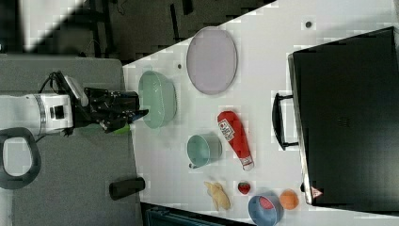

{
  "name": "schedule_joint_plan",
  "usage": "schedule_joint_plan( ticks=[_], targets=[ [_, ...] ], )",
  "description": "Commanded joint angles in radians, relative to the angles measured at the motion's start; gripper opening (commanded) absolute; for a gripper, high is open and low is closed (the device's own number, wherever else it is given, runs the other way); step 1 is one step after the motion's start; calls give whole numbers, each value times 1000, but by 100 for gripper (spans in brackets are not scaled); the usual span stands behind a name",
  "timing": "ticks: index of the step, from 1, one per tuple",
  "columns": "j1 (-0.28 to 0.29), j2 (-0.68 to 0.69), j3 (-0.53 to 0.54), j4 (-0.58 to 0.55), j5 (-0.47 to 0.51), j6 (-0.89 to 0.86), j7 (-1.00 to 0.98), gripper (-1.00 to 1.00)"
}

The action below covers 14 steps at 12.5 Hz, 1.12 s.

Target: Drag strainer backwards.

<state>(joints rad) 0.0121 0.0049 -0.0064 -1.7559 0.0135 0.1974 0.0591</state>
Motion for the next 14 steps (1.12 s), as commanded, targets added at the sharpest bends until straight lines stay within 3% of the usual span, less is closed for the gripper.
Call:
schedule_joint_plan(
  ticks=[1, 3, 9, 14],
  targets=[
    [-36, -141, 27, 58, -5, -219, -12, 58],
    [-33, -131, 41, 58, 0, -210, -11, 98],
    [8, -9, 195, 58, 1, -40, 84, 100],
    [50, 136, 326, 59, -1, 73, 481, 100]
  ],
)
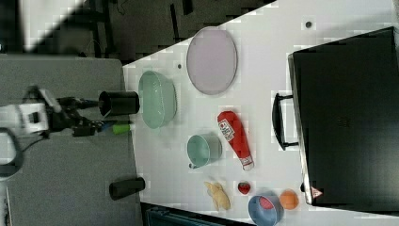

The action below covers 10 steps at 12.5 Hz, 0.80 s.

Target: Drag strainer backwards.

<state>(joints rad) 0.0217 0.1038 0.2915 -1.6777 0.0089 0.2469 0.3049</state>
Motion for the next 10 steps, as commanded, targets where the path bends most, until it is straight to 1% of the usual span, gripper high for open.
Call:
schedule_joint_plan(
  ticks=[1, 6, 10],
  targets=[
    [54, 69, 44, -19, 3, 47, 312, 100],
    [152, 230, 55, -18, -1, 197, 651, 100],
    [209, 375, 45, -13, -2, 353, 818, 100]
  ],
)
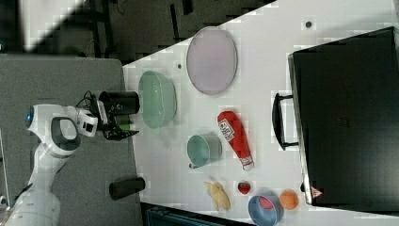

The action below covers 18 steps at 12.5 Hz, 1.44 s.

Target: Drag strainer backwards.

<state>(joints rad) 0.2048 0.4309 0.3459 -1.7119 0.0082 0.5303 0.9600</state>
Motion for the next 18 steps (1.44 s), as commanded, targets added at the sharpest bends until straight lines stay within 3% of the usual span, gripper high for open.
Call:
schedule_joint_plan(
  ticks=[1, 10, 18],
  targets=[
    [40, 85, -18, 28, -1, 106, 192, 100],
    [194, 428, -167, 294, 14, 138, 400, 100],
    [226, 461, -169, 284, 26, 136, 411, 100]
  ],
)
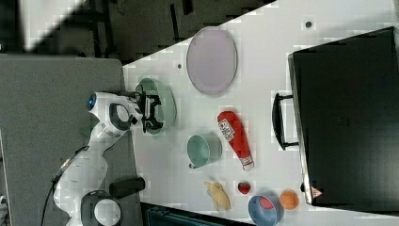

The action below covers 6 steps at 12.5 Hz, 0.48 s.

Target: Drag strainer backwards.

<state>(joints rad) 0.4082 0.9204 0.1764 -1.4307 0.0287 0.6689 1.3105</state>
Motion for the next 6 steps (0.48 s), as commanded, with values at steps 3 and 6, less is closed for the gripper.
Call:
schedule_joint_plan(
  ticks=[3, 6],
  targets=[
    [34, -62, 0, -57, 6, -2, 72, 100],
    [54, -113, 0, -143, 6, 5, 72, 100]
  ],
)
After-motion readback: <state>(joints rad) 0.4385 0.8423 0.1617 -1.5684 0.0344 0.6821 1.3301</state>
